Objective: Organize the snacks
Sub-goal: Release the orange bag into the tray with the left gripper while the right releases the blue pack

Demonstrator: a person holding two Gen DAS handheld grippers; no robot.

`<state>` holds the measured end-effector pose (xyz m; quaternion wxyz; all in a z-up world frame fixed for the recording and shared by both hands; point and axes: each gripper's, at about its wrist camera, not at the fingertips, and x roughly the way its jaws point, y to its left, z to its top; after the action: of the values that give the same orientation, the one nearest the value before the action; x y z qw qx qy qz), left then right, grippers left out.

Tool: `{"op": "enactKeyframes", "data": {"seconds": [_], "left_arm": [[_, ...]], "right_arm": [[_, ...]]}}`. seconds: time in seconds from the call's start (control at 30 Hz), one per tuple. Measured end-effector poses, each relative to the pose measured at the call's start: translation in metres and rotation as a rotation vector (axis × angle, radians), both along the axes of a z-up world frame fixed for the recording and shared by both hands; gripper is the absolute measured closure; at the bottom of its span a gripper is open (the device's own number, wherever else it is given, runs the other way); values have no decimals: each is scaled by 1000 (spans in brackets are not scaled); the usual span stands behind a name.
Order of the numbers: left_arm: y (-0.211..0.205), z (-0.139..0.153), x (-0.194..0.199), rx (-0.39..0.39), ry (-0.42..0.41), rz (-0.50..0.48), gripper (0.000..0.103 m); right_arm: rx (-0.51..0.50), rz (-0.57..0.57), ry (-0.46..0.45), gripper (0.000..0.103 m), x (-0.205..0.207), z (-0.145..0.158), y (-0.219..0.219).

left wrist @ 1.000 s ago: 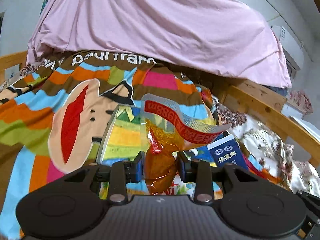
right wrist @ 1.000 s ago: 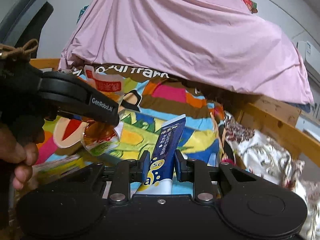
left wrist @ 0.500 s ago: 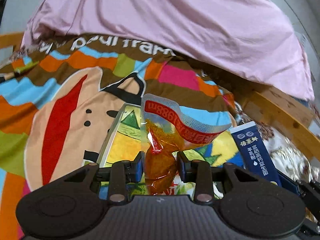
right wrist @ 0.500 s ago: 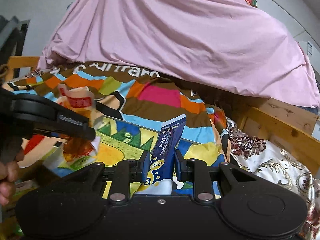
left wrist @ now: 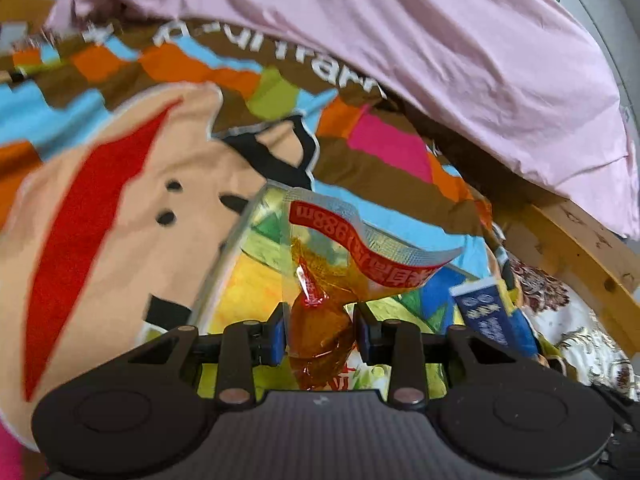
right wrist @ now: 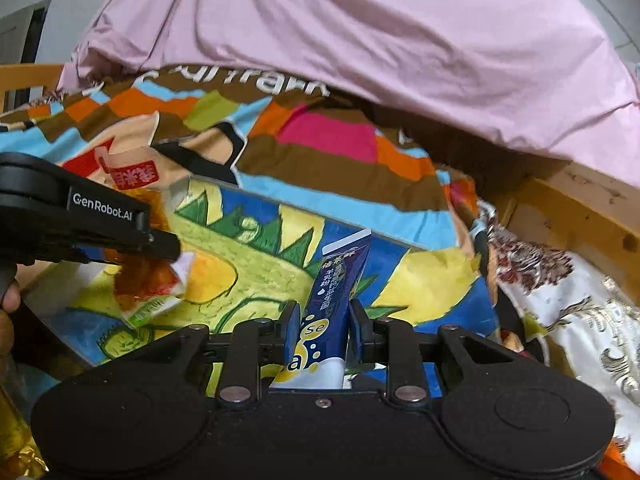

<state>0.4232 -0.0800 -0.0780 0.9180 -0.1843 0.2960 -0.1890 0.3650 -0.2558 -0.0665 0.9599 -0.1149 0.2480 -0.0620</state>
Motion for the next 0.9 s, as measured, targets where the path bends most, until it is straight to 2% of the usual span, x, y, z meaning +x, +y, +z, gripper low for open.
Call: {"op": "enactKeyframes", "data": {"seconds": [0.07, 0.4, 0.53, 0.7, 0.77, 0.83, 0.9], "left_arm": [[0, -6, 7, -22, 32, -34, 66], [-10, -18, 17, 43, 112, -72, 65], [-13, -16, 15, 61, 106, -75, 65], [-12, -10, 14, 51, 87, -68, 43], [-12, -6, 12, 50, 60, -64, 28], [-12, 0, 9, 55, 37, -50, 17], [-13, 7, 4, 63, 7, -39, 14]], "right_arm": [[1, 3, 22, 75, 5, -5, 0], [67, -21, 120, 73, 19, -14, -11], [81, -23, 130, 65, 17, -15, -14], [107, -42, 116, 56, 13, -13, -21], [120, -53, 112, 48, 11, -10, -24], [139, -63, 97, 40, 8, -6, -27], [163, -77, 76, 33, 2, 2, -29]]}}
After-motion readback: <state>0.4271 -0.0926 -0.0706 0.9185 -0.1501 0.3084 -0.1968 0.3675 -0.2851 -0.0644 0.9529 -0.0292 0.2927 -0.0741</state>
